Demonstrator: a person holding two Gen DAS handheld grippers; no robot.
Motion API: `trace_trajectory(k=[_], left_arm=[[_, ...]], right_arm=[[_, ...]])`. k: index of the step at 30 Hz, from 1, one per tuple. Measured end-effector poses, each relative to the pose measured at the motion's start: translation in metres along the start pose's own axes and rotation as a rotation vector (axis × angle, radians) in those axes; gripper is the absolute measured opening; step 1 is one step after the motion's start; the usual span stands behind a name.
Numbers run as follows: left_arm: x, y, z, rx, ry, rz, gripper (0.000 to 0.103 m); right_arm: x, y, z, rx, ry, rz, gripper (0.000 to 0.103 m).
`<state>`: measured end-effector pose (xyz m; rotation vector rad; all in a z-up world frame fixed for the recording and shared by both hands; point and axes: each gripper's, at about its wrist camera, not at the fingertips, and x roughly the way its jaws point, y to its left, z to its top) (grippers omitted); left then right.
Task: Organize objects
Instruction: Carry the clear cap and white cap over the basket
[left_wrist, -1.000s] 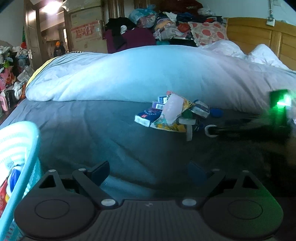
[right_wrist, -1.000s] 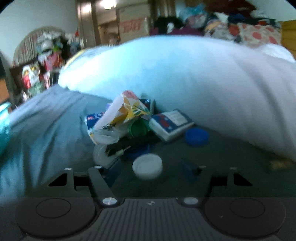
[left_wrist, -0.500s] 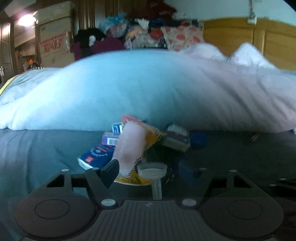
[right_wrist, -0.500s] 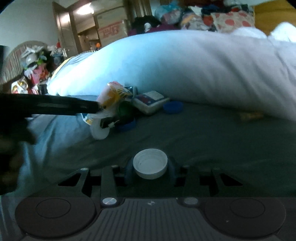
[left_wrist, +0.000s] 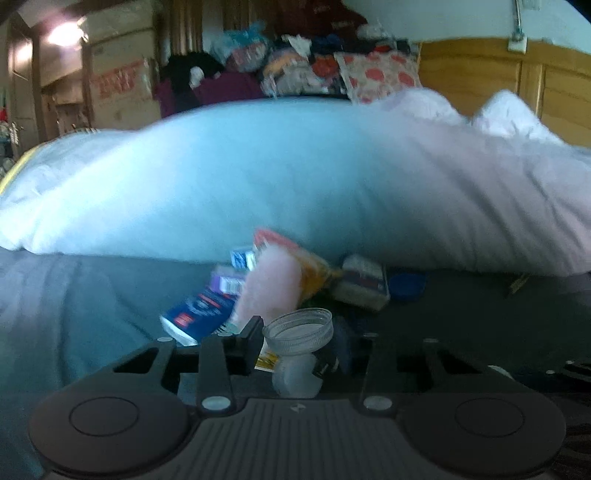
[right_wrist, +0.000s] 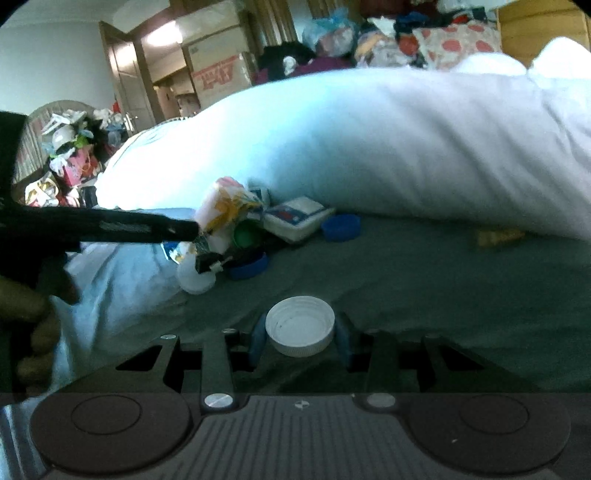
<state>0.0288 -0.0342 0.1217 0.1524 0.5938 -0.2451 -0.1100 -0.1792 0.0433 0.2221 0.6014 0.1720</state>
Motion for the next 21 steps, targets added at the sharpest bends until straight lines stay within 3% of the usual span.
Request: trace_trajectory(k=[6, 11, 17, 21], left_arm=[[-0.098, 0.019, 0.008, -0.006, -0.135, 0.098, 0.043], [-0.190, 0.075, 0.007, -0.112, -0.205, 0.242, 0.043], [-0.284, 0.160, -0.002, -0.236, -0.230, 0.461, 0.043], [-0.340, 0.213, -0.010, -0.310, -0.227, 0.566, 0.043]], right_arm=[[-0.030, 0.024, 0.020, -0.030, -0.072, 0.010, 0.040], [-0.060, 0.069, 0.043, -0.075, -0.127, 0.054, 0.040], [-0.085, 0.162, 0.090, -0.183, -0.187, 0.181, 0.040], [-0.093, 0.235, 0.120, -0.250, -0.192, 0.293, 0.040]])
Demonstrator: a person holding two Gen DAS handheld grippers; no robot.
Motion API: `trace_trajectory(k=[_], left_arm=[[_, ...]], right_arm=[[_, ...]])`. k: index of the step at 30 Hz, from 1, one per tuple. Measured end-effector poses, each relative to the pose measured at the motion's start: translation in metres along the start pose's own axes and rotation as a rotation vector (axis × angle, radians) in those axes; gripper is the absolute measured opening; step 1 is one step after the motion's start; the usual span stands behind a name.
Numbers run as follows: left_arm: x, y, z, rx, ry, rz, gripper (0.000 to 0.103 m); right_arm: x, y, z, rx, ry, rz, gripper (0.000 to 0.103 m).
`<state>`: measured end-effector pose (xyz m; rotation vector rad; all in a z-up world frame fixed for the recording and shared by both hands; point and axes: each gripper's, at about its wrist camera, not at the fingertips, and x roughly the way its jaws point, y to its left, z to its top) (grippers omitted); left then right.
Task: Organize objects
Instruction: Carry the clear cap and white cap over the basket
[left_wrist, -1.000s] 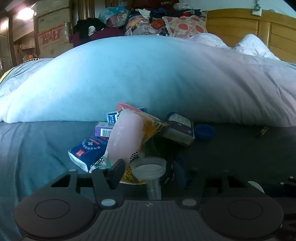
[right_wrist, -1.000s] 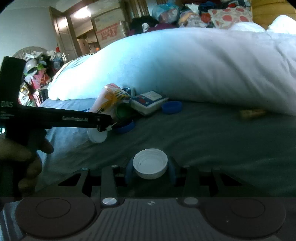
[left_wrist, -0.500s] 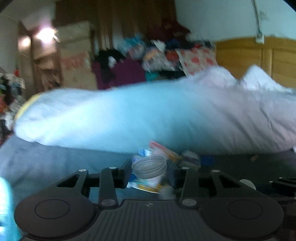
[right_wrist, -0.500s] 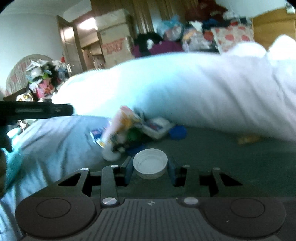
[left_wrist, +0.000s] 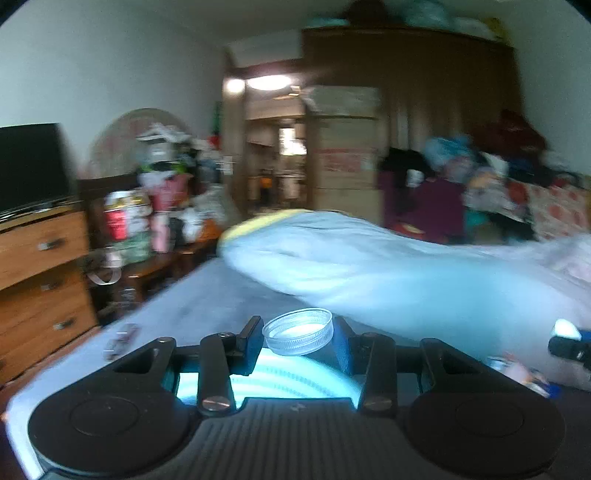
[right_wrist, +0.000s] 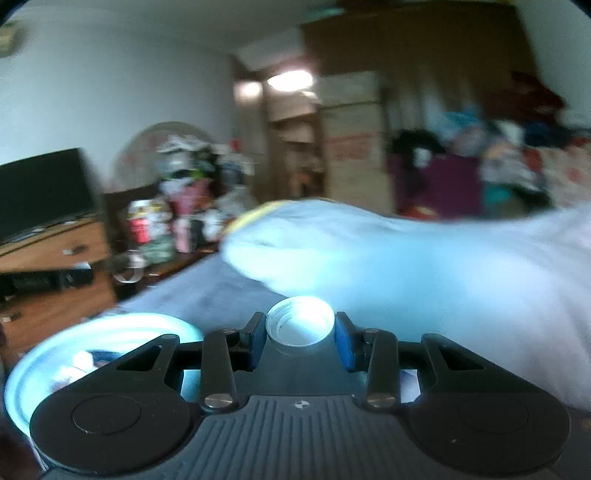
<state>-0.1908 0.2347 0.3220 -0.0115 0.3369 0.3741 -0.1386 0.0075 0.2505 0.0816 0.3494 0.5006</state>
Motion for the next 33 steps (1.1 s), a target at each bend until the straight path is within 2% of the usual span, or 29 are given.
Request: trace_trajectory(k=[6, 9, 14, 20, 26, 33], left_arm=[[-0.012, 0.096, 0.029, -0.045, 0.025, 0.110, 0.043], [-0.007, 0.132, 0.036, -0.059, 0.077, 0.124, 0.043], [0.002, 0.175, 0.026, -0.100, 0.197, 0.108, 0.043], [0.012, 0.183, 0.007, -0.096, 0.245, 0.079, 0.043], [0.035, 0.161, -0.007, -0.095, 0.259, 0.077, 0.043], [0.045, 0.160, -0.012, -0.093, 0.270, 0.082, 0.043]], right_arm=[[0.043, 0.087, 0.057, -0.056, 0.045, 0.158, 0.040], [0.063, 0.123, 0.071, -0.075, 0.101, 0.201, 0.040], [0.094, 0.166, 0.074, -0.082, 0.243, 0.245, 0.040], [0.105, 0.190, 0.061, -0.095, 0.306, 0.247, 0.040], [0.107, 0.196, 0.052, -0.104, 0.312, 0.246, 0.040], [0.109, 0.198, 0.046, -0.105, 0.318, 0.249, 0.040]])
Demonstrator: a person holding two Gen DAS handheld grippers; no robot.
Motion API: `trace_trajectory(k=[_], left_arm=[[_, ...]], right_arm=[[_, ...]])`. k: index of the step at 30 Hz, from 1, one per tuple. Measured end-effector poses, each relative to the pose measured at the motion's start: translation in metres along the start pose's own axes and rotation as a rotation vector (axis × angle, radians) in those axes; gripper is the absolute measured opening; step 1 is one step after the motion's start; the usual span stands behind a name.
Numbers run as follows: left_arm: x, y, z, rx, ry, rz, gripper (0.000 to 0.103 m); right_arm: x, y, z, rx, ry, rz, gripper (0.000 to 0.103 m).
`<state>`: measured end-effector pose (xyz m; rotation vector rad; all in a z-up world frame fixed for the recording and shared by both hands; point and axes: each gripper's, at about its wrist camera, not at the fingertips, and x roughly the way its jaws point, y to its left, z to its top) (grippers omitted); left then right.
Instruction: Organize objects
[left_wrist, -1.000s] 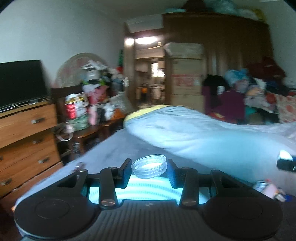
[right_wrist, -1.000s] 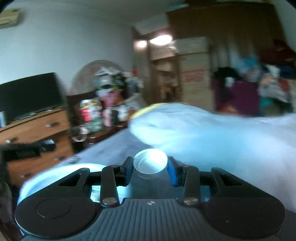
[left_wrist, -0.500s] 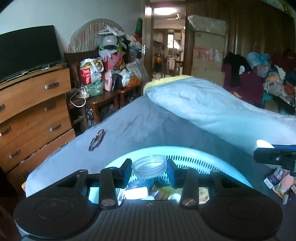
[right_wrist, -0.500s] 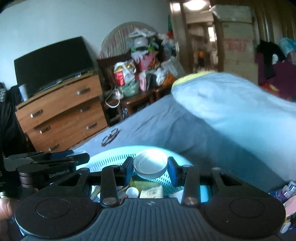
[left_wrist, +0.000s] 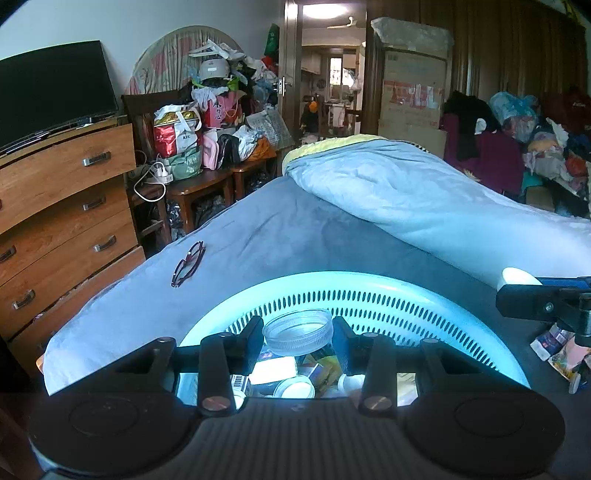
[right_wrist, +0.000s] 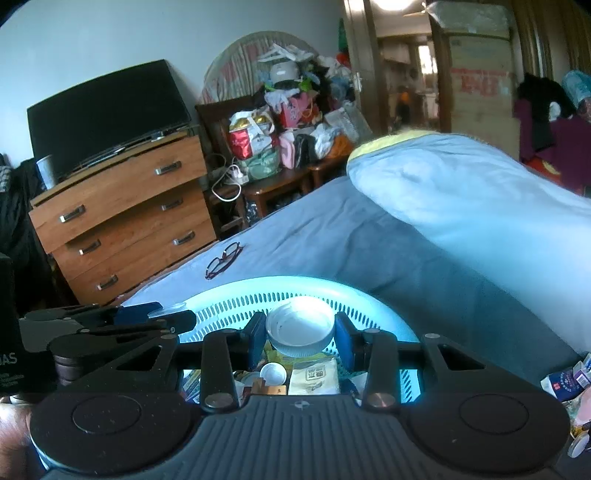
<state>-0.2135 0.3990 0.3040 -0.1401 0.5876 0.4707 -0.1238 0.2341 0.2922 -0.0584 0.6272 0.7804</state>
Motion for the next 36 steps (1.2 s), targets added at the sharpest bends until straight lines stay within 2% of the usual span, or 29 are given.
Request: trace_trajectory(k=[9, 10, 11, 12, 13, 14, 15, 16, 19, 23, 25, 27, 29, 31, 33, 36], left_arm=[[0.012, 0.001, -0.004, 0.004, 0.019, 0.019, 0.044], [0.012, 0.001, -0.004, 0.005, 0.015, 0.024, 0.046], [0.012, 0.001, -0.005, 0.006, 0.012, 0.031, 0.057], [0.012, 0.001, -0.005, 0.006, 0.006, 0.037, 0.074], [0.012, 0.001, -0.004, 0.009, -0.002, 0.041, 0.082], [0.011, 0.001, -0.004, 0.014, -0.016, 0.051, 0.092], [0.010, 0.000, -0.003, 0.016, -0.024, 0.057, 0.096], [0.010, 0.000, -0.002, 0.016, -0.027, 0.058, 0.098], [0.008, -0.005, 0.002, 0.019, -0.031, 0.058, 0.102], [-0.007, -0.022, 0.009, 0.040, -0.092, 0.041, 0.103], [-0.024, -0.038, 0.011, 0.060, -0.158, 0.027, 0.103], [-0.044, -0.062, 0.011, 0.077, -0.226, -0.004, 0.103], [-0.065, -0.092, 0.007, 0.098, -0.271, -0.077, 0.103], [-0.083, -0.124, -0.003, 0.132, -0.296, -0.145, 0.103], [-0.100, -0.163, -0.019, 0.194, -0.312, -0.230, 0.103], [-0.110, -0.226, -0.055, 0.325, -0.290, -0.337, 0.103]], right_arm=[[0.007, 0.003, -0.001, 0.000, 0.002, -0.001, 0.041], [0.007, 0.003, -0.001, 0.000, -0.001, 0.000, 0.041], [0.006, 0.002, -0.002, 0.000, -0.005, 0.003, 0.041], [0.005, 0.002, -0.002, 0.000, -0.013, 0.002, 0.047], [0.004, 0.002, -0.001, -0.001, -0.021, -0.003, 0.055], [0.003, 0.001, -0.001, -0.002, -0.033, -0.011, 0.073], [0.000, 0.001, -0.002, -0.001, -0.053, -0.024, 0.085], [-0.004, 0.000, -0.003, -0.002, -0.073, -0.035, 0.091], [-0.015, -0.005, -0.004, 0.002, -0.121, -0.065, 0.103], [-0.046, -0.020, -0.012, 0.000, -0.233, -0.142, 0.103], [-0.069, -0.036, -0.022, 0.000, -0.303, -0.192, 0.103], [-0.092, -0.055, -0.036, 0.019, -0.343, -0.243, 0.103], [-0.119, -0.080, -0.061, 0.033, -0.380, -0.304, 0.103], [-0.142, -0.108, -0.093, 0.049, -0.387, -0.413, 0.103], [-0.159, -0.140, -0.129, 0.097, -0.356, -0.514, 0.103], [-0.169, -0.186, -0.184, 0.163, -0.247, -0.651, 0.103]])
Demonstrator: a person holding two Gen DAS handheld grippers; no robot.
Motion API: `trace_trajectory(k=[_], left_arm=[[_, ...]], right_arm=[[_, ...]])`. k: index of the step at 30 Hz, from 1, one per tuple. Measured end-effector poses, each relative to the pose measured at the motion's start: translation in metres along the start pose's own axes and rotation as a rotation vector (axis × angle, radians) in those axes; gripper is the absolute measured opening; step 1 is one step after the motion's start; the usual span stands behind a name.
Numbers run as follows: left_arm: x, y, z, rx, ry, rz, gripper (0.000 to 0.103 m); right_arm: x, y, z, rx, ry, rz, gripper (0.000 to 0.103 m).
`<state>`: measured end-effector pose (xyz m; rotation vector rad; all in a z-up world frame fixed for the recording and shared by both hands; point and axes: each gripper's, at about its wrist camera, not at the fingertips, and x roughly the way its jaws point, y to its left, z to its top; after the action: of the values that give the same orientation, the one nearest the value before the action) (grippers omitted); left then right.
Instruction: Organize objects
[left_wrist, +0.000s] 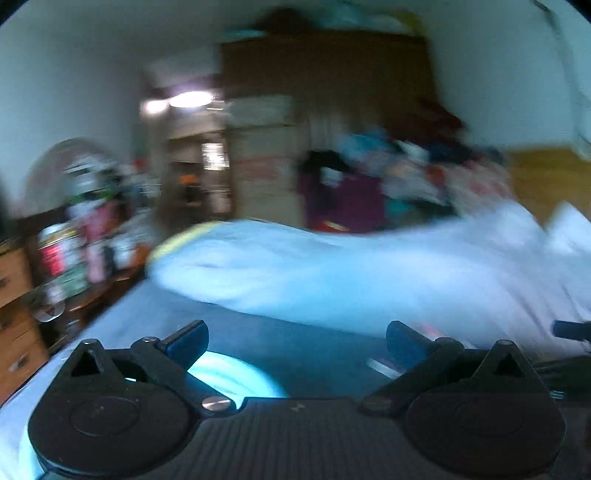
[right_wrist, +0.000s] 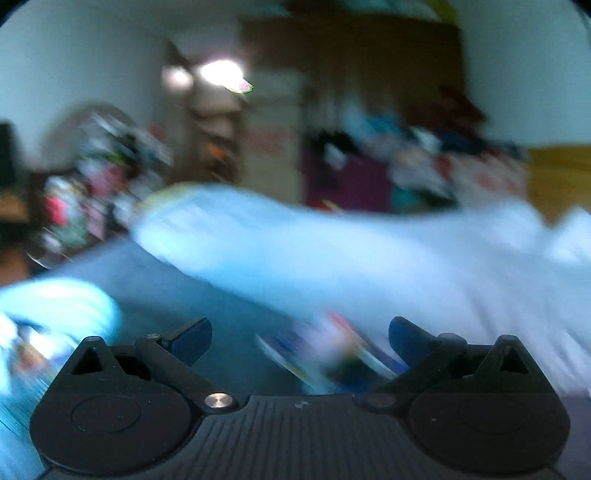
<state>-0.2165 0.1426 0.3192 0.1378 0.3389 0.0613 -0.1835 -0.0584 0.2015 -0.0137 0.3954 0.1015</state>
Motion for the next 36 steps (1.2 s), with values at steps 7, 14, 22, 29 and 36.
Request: trace_trajectory(k=[7, 14, 22, 29, 36], left_arm=[[0.084, -0.107, -0.084, 0.116, 0.292, -0.116, 0.103], [0.163, -0.104, -0.142, -0.048, 0.533, -0.009, 0.103], [0.190, -0.091, -0.162, -0.124, 0.573, 0.029, 0.103], [0.184, -0.091, -0.159, -0.140, 0.546, 0.026, 0.103], [0.186, -0.091, -0.158, -0.149, 0.552, 0.020, 0.103]], right_arm=[[0.041, -0.066, -0.093, 0.007, 0.245, -0.130, 0.103], [0.079, -0.064, -0.119, -0.016, 0.334, -0.136, 0.103], [0.095, -0.071, -0.129, 0.053, 0.364, -0.114, 0.103], [0.091, -0.069, -0.137, 0.089, 0.343, -0.135, 0.103], [0.092, -0.071, -0.137, 0.115, 0.353, -0.137, 0.103]])
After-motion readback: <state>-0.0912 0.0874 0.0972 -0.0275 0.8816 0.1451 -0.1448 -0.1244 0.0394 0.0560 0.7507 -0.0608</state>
